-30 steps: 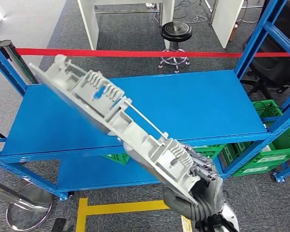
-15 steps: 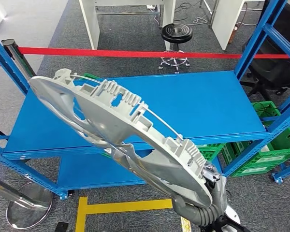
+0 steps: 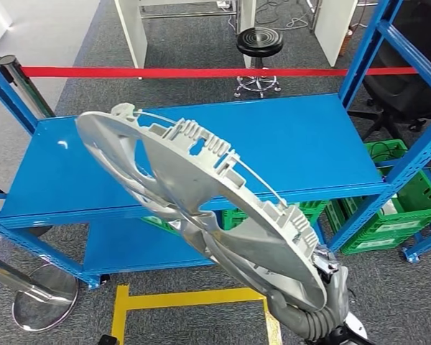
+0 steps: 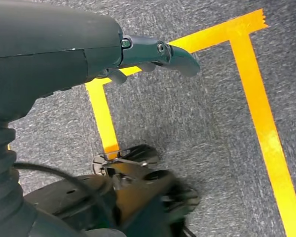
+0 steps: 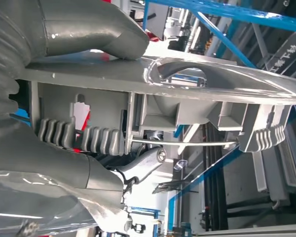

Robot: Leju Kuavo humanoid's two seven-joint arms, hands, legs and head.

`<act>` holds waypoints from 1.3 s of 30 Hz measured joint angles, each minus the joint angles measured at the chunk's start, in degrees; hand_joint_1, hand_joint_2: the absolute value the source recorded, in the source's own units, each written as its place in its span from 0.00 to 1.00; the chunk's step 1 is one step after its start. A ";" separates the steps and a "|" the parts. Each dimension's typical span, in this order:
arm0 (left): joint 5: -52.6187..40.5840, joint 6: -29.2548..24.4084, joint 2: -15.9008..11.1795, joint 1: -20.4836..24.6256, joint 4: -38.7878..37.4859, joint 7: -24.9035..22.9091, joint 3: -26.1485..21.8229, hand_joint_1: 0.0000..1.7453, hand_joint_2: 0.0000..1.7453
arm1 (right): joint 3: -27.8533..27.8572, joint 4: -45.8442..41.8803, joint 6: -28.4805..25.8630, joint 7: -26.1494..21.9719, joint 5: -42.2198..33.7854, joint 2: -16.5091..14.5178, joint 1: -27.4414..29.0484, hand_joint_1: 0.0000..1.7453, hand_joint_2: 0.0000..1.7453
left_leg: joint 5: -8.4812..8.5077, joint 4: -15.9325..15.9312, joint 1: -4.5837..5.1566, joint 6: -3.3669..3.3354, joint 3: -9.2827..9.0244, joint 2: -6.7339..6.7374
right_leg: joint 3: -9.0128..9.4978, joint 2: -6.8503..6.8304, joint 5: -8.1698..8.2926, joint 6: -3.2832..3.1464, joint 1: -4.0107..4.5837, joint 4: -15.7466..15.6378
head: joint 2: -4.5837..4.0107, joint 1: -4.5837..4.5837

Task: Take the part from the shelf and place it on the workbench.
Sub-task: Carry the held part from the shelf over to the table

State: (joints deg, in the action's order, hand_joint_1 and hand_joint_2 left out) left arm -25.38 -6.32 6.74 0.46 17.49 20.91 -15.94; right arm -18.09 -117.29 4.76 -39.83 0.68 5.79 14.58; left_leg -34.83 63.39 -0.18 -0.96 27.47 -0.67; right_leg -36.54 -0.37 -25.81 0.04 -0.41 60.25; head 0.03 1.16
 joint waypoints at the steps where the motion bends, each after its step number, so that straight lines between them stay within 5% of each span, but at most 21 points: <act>1: -0.14 -0.04 0.05 -0.01 0.20 -0.01 0.03 0.00 1.00 | 0.15 -0.17 0.20 0.01 -0.04 -0.01 0.10 1.00 1.00 | 1.00 -3.35 0.19 -0.32 -1.66 0.03 | -0.19 -0.02 0.38 0.20 0.05 -0.03 | 0.00 0.02; 3: -0.60 -0.11 0.22 -0.09 0.55 -0.12 0.14 0.00 1.00 | 0.45 -0.40 0.71 0.01 -0.12 -0.02 0.25 1.00 1.00 | 1.45 -6.09 0.61 -0.57 -2.72 0.03 | -0.37 -0.11 1.28 0.89 -0.11 -0.25 | -0.01 0.03; 6: -1.22 -0.16 0.62 -0.31 0.90 -0.48 0.52 0.00 1.00 | 0.81 -0.62 1.29 0.00 -0.07 -0.02 0.56 1.00 1.00 | 3.36 -6.96 0.56 -0.99 -1.59 0.19 | -0.81 0.00 1.30 1.94 -0.29 -0.45 | -0.01 0.05; 8: -1.51 -0.28 0.87 -0.33 1.22 -0.57 0.76 0.00 1.00 | 0.93 -0.70 1.45 -0.01 0.12 -0.02 0.76 1.00 1.00 | 5.02 -7.50 0.25 -1.54 -0.23 0.44 | -2.15 0.20 -3.16 2.36 -0.29 3.03 | -0.01 0.20; 10: -1.91 -0.40 1.02 -0.38 1.50 -0.58 0.95 0.00 1.00 | 0.95 -0.71 1.56 -0.01 0.40 -0.02 1.04 1.00 1.00 | 6.33 -7.41 0.28 -1.78 1.50 0.51 | -3.66 0.26 -8.26 2.70 -0.31 9.94 | -0.01 0.32; 13: -2.24 -0.51 1.24 -0.54 1.73 -0.58 1.06 0.00 1.00 | 1.08 -0.71 1.40 0.00 0.87 -0.02 1.52 1.00 1.00 | 7.77 -7.05 0.30 -1.66 3.71 0.54 | -3.65 0.25 -8.80 3.01 -0.32 15.34 | -0.01 0.39; 19: -2.25 -0.53 1.34 -0.64 1.85 -0.60 1.08 0.00 1.00 | 1.15 -0.71 1.21 0.02 1.03 -0.02 1.61 1.00 1.00 | 8.13 -6.86 0.27 -1.55 4.41 0.55 | -2.18 0.24 -7.28 3.04 -0.34 14.12 | -0.01 0.38; 20: -2.26 -0.54 1.39 -0.70 1.94 -0.63 1.08 0.00 1.00 | 1.19 -0.71 1.07 0.03 1.10 -0.02 1.64 1.00 1.00 | 8.32 -6.73 0.25 -1.48 4.78 0.55 | -0.82 0.24 -6.31 3.02 -0.35 12.50 | -0.01 0.38; 22: -2.66 -0.68 1.60 -1.65 3.09 -1.14 1.07 0.00 1.00 | 1.45 -0.71 0.78 0.03 1.04 -0.02 1.66 1.00 1.00 | 9.02 -5.60 0.32 -0.52 6.47 0.53 | 5.40 0.25 -5.13 2.21 -0.36 3.04 | 0.00 0.37; 24: -3.71 -0.83 1.93 -3.34 5.25 -2.43 1.05 0.00 1.00 | 1.81 -0.71 0.91 0.01 0.97 -0.08 1.63 1.00 1.00 | 5.93 -1.53 0.27 0.92 8.45 0.50 | 8.23 0.07 -4.73 0.64 -0.41 -3.74 | 0.00 0.12; 26: -4.69 -0.73 2.25 -4.54 7.06 -3.74 1.05 0.00 1.00 | 2.03 -0.70 1.29 0.01 1.06 -0.17 1.62 1.00 1.00 | 0.07 5.59 0.05 1.69 10.07 0.50 | 6.56 -0.22 -3.21 -0.15 -0.43 -3.66 | -0.01 -0.11; 27: -4.94 -0.62 2.36 -4.91 7.79 -4.14 1.05 0.00 1.00 | 2.09 -0.69 1.44 0.02 1.05 -0.22 1.61 1.00 1.00 | -1.40 8.74 -0.01 1.83 10.43 0.51 | 5.90 -0.32 -2.59 -0.15 -0.39 -3.56 | -0.01 -0.12; 29: -5.26 -0.28 2.61 -5.64 9.37 -4.80 0.99 0.00 1.00 | 2.18 -0.66 1.78 0.04 1.04 -0.34 1.57 1.00 1.00 | -0.57 10.46 -0.07 1.82 9.07 0.51 | 4.28 -0.48 -1.44 -0.07 -0.32 -3.21 | -0.01 -0.12; 31: -5.35 0.07 2.80 -6.32 10.96 -5.17 0.88 0.00 1.00 | 2.23 -0.63 2.05 0.05 1.04 -0.54 1.49 1.00 1.00 | 2.57 4.30 -0.04 1.38 4.20 0.50 | 2.74 -0.53 -0.54 0.15 -0.28 -2.76 | -0.01 -0.14; 34: -5.87 0.59 3.12 -7.07 13.18 -5.74 0.51 0.00 1.00 | 2.27 -0.63 2.32 0.05 0.96 -0.89 1.31 1.00 1.00 | 3.11 -6.60 0.26 0.56 -2.34 0.46 | 1.49 -0.62 0.74 0.92 -0.07 -2.31 | -0.01 -0.10; 37: -6.32 1.03 3.58 -7.96 14.95 -6.08 -0.37 0.00 1.00 | 2.31 -0.52 2.75 0.05 0.49 -1.24 0.91 1.00 1.00 | 3.79 -8.04 0.39 -0.21 -1.83 0.55 | 0.91 -0.65 1.58 2.07 -0.22 -2.43 | -0.01 -0.07; 39: -6.39 1.32 3.94 -8.71 16.18 -6.16 -1.07 0.00 1.00 | 2.32 -0.32 3.25 0.03 0.23 -1.37 0.52 1.00 1.00 | 5.20 -8.31 0.24 -0.99 -0.47 0.74 | -0.23 -0.33 -1.88 2.59 -0.28 -0.05 | -0.01 0.05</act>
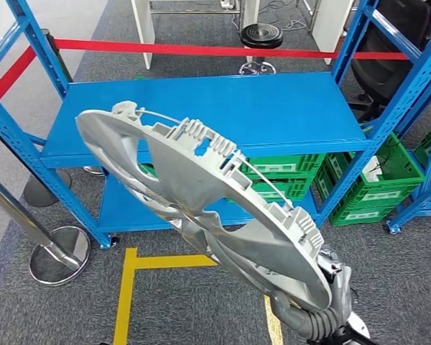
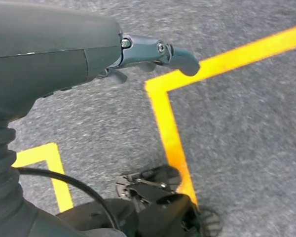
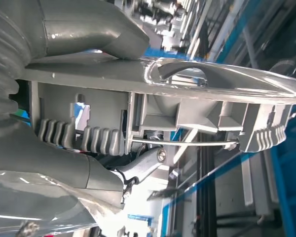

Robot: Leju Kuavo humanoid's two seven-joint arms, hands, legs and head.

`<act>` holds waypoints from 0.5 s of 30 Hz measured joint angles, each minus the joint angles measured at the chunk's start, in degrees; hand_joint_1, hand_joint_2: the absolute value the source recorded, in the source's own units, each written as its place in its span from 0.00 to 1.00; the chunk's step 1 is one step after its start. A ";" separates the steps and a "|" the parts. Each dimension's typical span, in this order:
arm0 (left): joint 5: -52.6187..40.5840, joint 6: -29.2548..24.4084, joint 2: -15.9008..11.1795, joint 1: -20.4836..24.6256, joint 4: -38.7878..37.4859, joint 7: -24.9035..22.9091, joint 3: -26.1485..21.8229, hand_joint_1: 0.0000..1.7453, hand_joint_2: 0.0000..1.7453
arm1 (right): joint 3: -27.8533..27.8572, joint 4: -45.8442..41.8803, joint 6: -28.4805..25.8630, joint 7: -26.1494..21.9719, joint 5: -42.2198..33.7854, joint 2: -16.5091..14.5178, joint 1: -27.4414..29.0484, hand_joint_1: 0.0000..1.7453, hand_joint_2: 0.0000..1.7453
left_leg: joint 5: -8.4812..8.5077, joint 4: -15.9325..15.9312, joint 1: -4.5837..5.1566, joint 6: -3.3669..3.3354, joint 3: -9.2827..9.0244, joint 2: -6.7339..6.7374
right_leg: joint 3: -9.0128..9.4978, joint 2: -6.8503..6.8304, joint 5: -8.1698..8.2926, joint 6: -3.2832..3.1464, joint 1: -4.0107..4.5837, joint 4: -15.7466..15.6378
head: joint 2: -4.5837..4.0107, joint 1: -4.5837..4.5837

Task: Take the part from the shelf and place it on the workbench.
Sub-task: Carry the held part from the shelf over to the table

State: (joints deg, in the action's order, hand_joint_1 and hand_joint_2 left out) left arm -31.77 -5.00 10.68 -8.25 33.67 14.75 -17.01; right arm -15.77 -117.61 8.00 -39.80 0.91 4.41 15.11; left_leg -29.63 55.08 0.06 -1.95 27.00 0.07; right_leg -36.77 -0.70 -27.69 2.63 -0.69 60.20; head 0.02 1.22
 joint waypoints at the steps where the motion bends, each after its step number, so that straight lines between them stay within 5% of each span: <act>1: 0.00 0.15 0.20 -0.26 0.56 -0.03 -0.35 0.00 1.00 | -0.01 0.16 0.27 -0.01 -0.04 -0.03 -0.22 1.00 1.00 | 0.66 0.00 0.01 -0.26 0.75 0.03 | -0.79 0.18 -3.14 0.13 -0.04 2.75 | 0.00 0.06; 3: -0.01 0.48 0.60 -0.77 1.62 -0.20 -1.10 0.00 1.00 | -0.11 0.59 0.79 0.02 -0.03 -0.13 -0.67 1.00 1.00 | 2.04 0.11 0.18 -0.47 2.50 -0.18 | -1.99 0.33 -8.07 0.25 -0.03 9.91 | 0.00 0.19; 5: -0.04 0.79 0.97 -1.31 2.61 -0.43 -1.82 0.00 1.00 | -0.23 1.13 1.11 0.04 -0.02 -0.30 -1.04 1.00 1.00 | 3.44 0.40 0.36 -0.48 4.47 -0.64 | -1.15 0.47 -7.64 0.13 0.02 13.58 | 0.00 0.24; 6: -0.11 1.00 1.15 -1.60 3.13 -0.54 -2.21 0.00 1.00 | -0.25 1.40 1.17 0.04 -0.02 -0.41 -1.23 1.00 1.00 | 4.05 0.63 0.43 -0.41 5.48 -0.99 | 0.57 0.66 -5.89 -0.07 0.04 12.49 | 0.00 0.24; 8: -0.36 1.44 1.60 -2.00 4.19 -0.68 -3.01 0.00 1.00 | -0.26 1.85 1.28 0.06 -0.02 -0.63 -1.83 1.00 1.00 | 5.16 1.28 0.57 -0.13 7.23 -1.95 | 6.53 2.53 -3.57 -0.77 0.12 5.09 | 0.00 0.24; 10: -0.60 1.81 2.09 -2.04 5.24 -0.70 -3.86 0.00 1.00 | -0.28 2.21 1.42 0.08 0.01 -0.90 -2.54 1.00 1.00 | 6.38 1.86 0.67 0.32 8.54 -3.09 | 12.00 4.62 -4.47 -1.28 0.11 -3.06 | 0.00 0.20; 13: -0.80 2.10 2.49 -2.10 6.05 -0.55 -5.53 0.00 1.00 | -0.61 2.70 1.49 0.13 0.28 -1.36 -3.48 1.00 1.00 | 8.28 1.92 0.46 1.25 10.01 -4.60 | 12.72 3.79 -4.66 -1.62 0.21 -5.70 | 0.00 0.30; 15: -1.08 2.20 2.69 -2.20 6.18 -0.37 -6.67 0.00 1.00 | -1.05 3.04 1.49 0.28 0.63 -1.63 -4.09 1.00 1.00 | 6.07 3.78 0.49 1.91 11.29 -3.75 | 11.50 2.25 -3.43 -2.32 0.04 -5.75 | 0.00 0.05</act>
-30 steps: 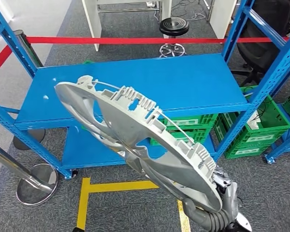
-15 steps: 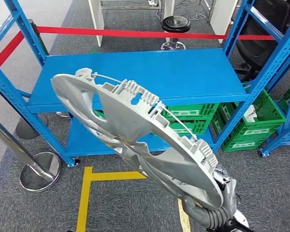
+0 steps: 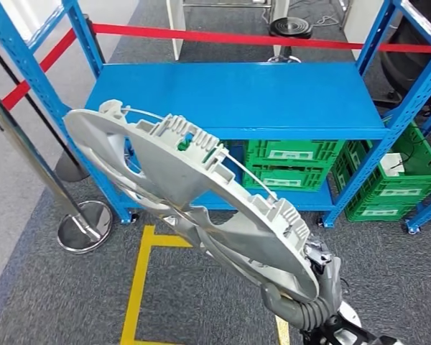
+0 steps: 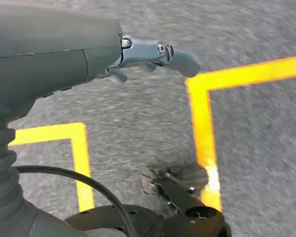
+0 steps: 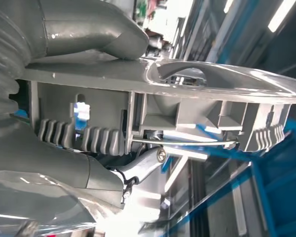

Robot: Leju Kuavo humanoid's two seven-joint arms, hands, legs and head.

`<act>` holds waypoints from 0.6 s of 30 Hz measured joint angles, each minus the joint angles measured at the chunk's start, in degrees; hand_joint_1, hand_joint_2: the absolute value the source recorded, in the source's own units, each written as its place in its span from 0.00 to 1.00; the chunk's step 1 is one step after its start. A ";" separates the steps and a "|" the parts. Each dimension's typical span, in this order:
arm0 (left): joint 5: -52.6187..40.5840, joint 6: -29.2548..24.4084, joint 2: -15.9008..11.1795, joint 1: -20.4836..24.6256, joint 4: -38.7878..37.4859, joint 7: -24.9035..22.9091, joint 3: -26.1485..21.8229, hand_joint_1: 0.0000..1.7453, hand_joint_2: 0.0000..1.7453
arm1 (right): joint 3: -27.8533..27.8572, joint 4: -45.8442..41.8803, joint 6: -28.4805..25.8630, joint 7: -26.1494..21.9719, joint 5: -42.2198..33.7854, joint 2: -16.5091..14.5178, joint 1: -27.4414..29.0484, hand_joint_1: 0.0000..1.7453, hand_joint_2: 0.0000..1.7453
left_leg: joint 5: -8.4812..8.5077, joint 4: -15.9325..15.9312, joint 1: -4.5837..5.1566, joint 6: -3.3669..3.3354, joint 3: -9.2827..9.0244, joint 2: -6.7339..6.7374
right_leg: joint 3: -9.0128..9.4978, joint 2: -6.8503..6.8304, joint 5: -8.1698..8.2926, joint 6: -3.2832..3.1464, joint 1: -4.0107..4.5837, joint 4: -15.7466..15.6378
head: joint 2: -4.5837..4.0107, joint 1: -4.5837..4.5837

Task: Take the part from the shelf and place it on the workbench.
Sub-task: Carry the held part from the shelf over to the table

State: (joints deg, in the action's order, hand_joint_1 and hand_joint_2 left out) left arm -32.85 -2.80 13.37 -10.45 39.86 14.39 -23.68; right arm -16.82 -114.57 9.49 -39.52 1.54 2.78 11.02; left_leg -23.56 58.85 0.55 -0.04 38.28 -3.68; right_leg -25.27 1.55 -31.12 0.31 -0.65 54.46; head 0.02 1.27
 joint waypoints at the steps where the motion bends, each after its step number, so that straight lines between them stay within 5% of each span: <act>1: -0.21 0.02 0.08 0.04 0.04 0.09 -0.44 0.00 1.00 | -0.20 0.14 0.00 0.07 0.09 -0.13 -0.17 1.00 1.00 | -2.64 2.49 -0.09 0.29 0.86 0.97 | -0.69 -0.87 0.56 -0.34 -0.12 0.02 | 0.00 -0.19; 3: -0.78 0.09 0.25 0.13 0.13 0.25 -1.08 0.00 1.00 | -0.48 0.39 0.01 0.15 0.07 -0.32 -0.30 1.00 1.00 | -8.04 9.93 -0.40 0.90 2.51 2.49 | -2.37 -2.51 1.48 -0.64 0.01 0.50 | 0.00 -0.56; 4: -1.21 0.20 0.35 0.11 0.21 0.32 -1.42 0.00 1.00 | -0.56 0.52 0.02 0.21 0.03 -0.35 -0.38 1.00 1.00 | -9.16 13.07 -0.59 1.12 2.79 2.81 | -3.33 -3.36 1.92 -0.62 0.06 0.86 | 0.00 -0.57; 6: -2.20 0.64 0.71 -0.14 0.60 0.38 -2.23 0.00 1.00 | -0.69 0.76 0.02 0.51 -0.02 -0.41 -0.56 1.00 1.00 | -7.80 14.52 -0.81 1.31 1.12 3.15 | -5.35 -4.85 2.70 -0.50 0.09 1.70 | 0.00 -0.60; 8: -3.14 1.20 1.17 -0.66 1.47 0.27 -3.12 0.00 1.00 | -0.93 0.87 0.01 0.86 0.04 -0.46 -0.75 1.00 1.00 | -5.38 8.24 -0.79 1.07 -4.11 4.26 | -7.02 -5.99 3.35 -0.25 0.12 2.42 | 0.00 -0.58; 10: -3.95 1.66 1.67 -1.06 2.60 0.04 -3.98 0.00 1.00 | -1.33 0.94 -0.12 1.17 0.15 -0.56 -1.10 1.00 1.00 | -5.67 0.05 -0.31 0.43 -9.48 5.86 | -7.86 -7.06 4.05 0.25 0.21 2.73 | 0.00 -0.54; 13: -4.95 2.04 2.30 -1.33 3.55 -0.22 -5.31 0.00 1.00 | -1.89 1.19 -0.50 1.63 0.35 -0.79 -1.90 1.00 1.00 | -5.89 -3.84 0.23 -0.73 -10.93 5.73 | -8.12 -8.32 5.05 1.22 0.10 2.44 | 0.00 -0.53; 15: -5.61 2.23 2.76 -1.57 4.02 -0.32 -6.16 0.00 1.00 | -2.10 1.29 -0.69 1.68 0.55 -0.84 -2.02 1.00 1.00 | -4.70 -4.31 0.02 -1.65 -10.26 5.05 | -8.88 -6.13 3.23 1.76 -0.09 3.62 | 0.00 -0.46; 18: -6.97 2.66 3.57 -1.53 5.09 -0.34 -7.04 0.00 1.00 | -2.26 1.50 -0.76 1.68 0.79 -0.82 -1.91 1.00 1.00 | -3.22 -4.06 -0.06 -2.54 -8.33 3.80 | -11.93 -2.06 -4.13 2.09 -0.15 13.31 | 0.00 -0.13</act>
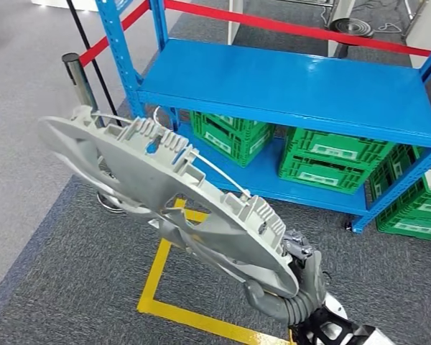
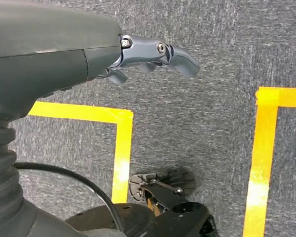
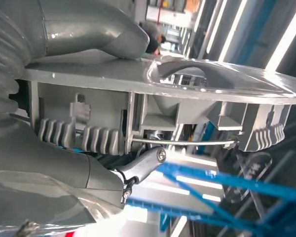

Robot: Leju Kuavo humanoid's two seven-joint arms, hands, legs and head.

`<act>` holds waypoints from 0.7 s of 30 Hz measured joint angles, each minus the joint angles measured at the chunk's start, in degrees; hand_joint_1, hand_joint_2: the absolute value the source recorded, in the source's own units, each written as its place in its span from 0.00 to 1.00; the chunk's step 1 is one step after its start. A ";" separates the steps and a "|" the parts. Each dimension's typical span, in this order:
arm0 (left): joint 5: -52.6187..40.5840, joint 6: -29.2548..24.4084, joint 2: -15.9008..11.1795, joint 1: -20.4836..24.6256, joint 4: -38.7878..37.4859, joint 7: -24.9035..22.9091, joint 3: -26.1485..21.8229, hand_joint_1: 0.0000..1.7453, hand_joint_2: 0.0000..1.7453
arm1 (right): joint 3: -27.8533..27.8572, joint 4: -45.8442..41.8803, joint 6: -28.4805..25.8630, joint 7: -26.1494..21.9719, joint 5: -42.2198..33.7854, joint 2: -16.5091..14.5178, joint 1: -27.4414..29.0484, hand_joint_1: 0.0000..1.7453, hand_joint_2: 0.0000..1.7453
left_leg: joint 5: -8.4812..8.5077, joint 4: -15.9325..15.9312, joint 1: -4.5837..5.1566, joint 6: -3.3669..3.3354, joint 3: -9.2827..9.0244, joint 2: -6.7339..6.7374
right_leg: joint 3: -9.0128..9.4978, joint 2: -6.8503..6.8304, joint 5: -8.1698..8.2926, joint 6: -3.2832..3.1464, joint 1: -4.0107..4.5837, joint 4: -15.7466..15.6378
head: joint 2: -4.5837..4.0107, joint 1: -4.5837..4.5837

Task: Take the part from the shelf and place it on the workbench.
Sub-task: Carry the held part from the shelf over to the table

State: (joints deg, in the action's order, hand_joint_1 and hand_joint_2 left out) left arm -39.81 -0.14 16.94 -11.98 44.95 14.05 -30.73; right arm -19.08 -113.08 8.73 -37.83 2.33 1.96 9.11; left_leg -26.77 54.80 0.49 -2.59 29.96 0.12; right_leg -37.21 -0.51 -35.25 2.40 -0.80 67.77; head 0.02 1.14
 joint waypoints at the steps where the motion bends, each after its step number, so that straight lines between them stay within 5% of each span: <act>1: -0.49 0.18 0.27 0.00 0.42 -0.05 -0.26 0.00 1.00 | -0.12 0.11 0.00 0.03 0.05 0.01 0.00 1.00 1.00 | 0.36 0.27 0.06 -0.03 0.74 -0.53 | -0.68 0.31 -1.50 0.04 0.03 3.37 | 0.00 0.04; 3: -1.47 0.67 0.78 -0.20 1.54 -0.27 -0.97 0.00 1.00 | -0.44 0.27 -0.02 0.07 0.08 0.01 -0.02 1.00 1.00 | 0.97 1.05 0.08 0.07 2.21 -1.71 | 0.66 0.47 -1.01 0.03 0.05 4.68 | 0.00 0.06; 6: -2.43 1.55 1.55 -0.78 3.42 -0.87 -1.91 0.00 1.00 | -0.71 0.32 -0.10 0.16 0.07 0.01 -0.17 1.00 1.00 | 1.64 2.57 -0.04 0.68 4.24 -3.72 | 8.17 2.68 2.76 -0.27 -0.11 -5.78 | 0.00 0.05; 8: -2.98 2.03 1.80 -1.10 4.45 -1.04 -2.45 0.00 1.00 | -0.81 0.34 -0.05 0.28 0.03 0.00 -0.36 1.00 1.00 | 2.40 3.36 -0.09 1.30 5.50 -4.88 | 10.89 4.41 2.93 -0.44 -0.17 -10.35 | 0.00 0.04; 10: -3.55 2.24 1.87 -1.32 4.95 -0.97 -3.25 0.00 1.00 | -1.04 0.45 0.07 0.50 -0.03 -0.01 -0.61 1.00 1.00 | 3.46 3.54 -0.11 1.99 6.43 -5.95 | 10.57 3.77 3.09 -0.67 -0.10 -10.79 | 0.00 0.05; 12: -4.31 2.28 1.94 -1.39 5.03 -0.66 -4.18 0.00 1.00 | -1.35 0.61 0.14 0.90 -0.14 -0.02 -1.02 1.00 1.00 | 2.19 4.56 -0.03 2.75 7.30 -4.76 | 9.68 2.21 3.86 -1.39 -0.21 -10.85 | 0.00 -0.16; 14: -5.15 2.27 2.00 -1.30 5.02 -0.04 -4.94 0.00 1.00 | -1.62 0.70 0.10 1.14 -0.28 -0.02 -1.26 1.00 1.00 | -2.67 9.41 -0.17 3.55 8.74 -2.12 | 8.69 0.44 4.64 -2.23 -0.21 -10.92 | 0.00 -0.45; 16: -5.73 2.55 2.04 -1.28 5.03 0.56 -5.50 0.00 1.00 | -1.77 0.78 0.06 1.11 -0.39 -0.02 -1.24 1.00 1.00 | -6.80 16.70 -0.64 4.20 10.20 -1.02 | 7.67 -1.29 5.32 -2.55 -0.05 -10.87 | 0.00 -0.58; 18: -5.94 3.04 2.08 -1.35 5.04 0.94 -6.05 0.00 1.00 | -1.82 0.96 0.07 1.06 -0.52 -0.02 -1.25 1.00 1.00 | -5.82 20.09 -1.10 4.62 9.68 -0.74 | 6.62 -3.00 6.07 -2.47 -0.03 -10.73 | 0.00 -0.61; 21: -6.02 3.48 2.15 -1.36 5.04 1.24 -6.71 0.00 1.00 | -2.03 1.12 0.16 1.03 -0.72 -0.02 -1.45 1.00 1.00 | -1.55 12.02 -1.29 4.58 2.80 1.46 | 5.43 -5.03 7.02 -2.00 0.04 -10.43 | 0.00 -0.61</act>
State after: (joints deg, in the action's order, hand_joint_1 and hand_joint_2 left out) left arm -45.83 3.33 19.09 -13.33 49.99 15.29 -37.44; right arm -21.11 -111.96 8.89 -36.80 1.61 1.95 7.65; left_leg -28.32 66.82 -0.80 2.00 32.76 1.57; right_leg -31.78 -5.54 -28.24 0.40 -0.76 57.34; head 0.02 0.52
